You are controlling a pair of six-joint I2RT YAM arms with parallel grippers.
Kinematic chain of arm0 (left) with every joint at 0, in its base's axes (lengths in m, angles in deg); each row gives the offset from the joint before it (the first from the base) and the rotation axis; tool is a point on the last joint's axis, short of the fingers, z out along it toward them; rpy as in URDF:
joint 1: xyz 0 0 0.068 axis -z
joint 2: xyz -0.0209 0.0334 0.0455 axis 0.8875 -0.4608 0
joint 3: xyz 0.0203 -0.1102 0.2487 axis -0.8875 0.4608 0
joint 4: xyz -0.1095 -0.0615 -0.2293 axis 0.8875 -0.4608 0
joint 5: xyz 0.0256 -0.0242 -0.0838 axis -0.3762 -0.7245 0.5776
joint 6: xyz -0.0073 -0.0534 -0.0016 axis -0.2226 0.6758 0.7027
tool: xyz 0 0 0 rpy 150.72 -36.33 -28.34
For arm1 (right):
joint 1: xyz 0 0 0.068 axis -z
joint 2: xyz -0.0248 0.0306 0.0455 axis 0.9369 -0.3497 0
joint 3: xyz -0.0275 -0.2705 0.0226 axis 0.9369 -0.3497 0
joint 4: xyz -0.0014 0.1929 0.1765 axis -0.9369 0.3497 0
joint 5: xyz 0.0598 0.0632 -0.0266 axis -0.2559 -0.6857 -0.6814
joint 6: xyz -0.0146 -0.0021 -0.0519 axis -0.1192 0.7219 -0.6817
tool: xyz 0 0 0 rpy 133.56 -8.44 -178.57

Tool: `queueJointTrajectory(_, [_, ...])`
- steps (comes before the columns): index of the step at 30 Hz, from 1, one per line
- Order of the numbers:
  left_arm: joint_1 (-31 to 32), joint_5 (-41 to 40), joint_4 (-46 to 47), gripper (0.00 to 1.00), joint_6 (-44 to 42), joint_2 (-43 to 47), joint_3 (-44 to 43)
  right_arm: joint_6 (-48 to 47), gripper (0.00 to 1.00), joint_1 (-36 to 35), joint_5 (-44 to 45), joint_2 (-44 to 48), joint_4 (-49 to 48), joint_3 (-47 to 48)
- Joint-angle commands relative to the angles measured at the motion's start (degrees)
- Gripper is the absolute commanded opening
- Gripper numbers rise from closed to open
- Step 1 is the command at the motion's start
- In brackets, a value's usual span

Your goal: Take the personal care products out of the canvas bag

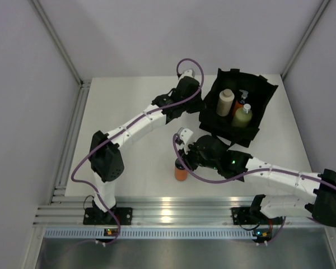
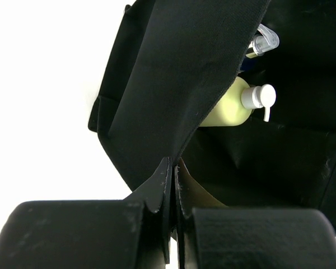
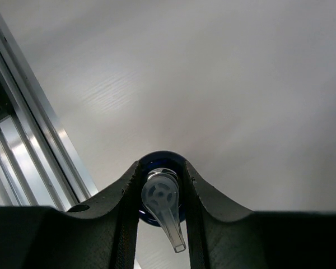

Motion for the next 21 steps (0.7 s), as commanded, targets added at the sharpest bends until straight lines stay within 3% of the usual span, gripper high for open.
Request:
queueJointTrajectory(1, [-1.0, -0.3, 0.6, 0.00, -1.4, 0.4, 0.3, 1.8, 0.00, -1.0, 0.3, 0.8, -13.6, -0.2])
queueJointTrajectory(9, [-1.1, 0.6, 0.7, 0.00, -1.5, 0.9, 1.7, 3.1, 0.03, -1.4, 0.0, -1.0, -15.3, -2.7])
queueJointTrajectory(10, [-1.1, 0.6, 0.7, 0.00, -1.5, 0.9, 1.7, 3.1, 0.26, -1.5, 0.7, -1.0, -15.2, -2.7])
queueJointTrajectory(12, [-1.1, 0.8, 0.6, 0.00, -1.4, 1.0, 1.6, 3.2, 0.54, -2.0, 1.5, -0.6, -15.1, -2.7])
queueJointTrajectory(13, [-1.1, 0.8, 0.6, 0.00, -1.4, 1.0, 1.6, 3.2, 0.60, -2.2, 1.9, -0.3, -15.0, -2.7])
queueJointTrajectory(16, [-1.1, 0.9, 0.7, 0.00, -1.3, 1.0, 1.5, 3.1, 0.64, -2.4, 2.9, 0.8, -13.8, -1.8])
queueJointTrajectory(21, [-1.1, 1.6, 0.6, 0.00, -1.0, 0.6, 1.2, 2.4, 0.62, -2.4, 5.6, 5.3, -8.6, 1.2])
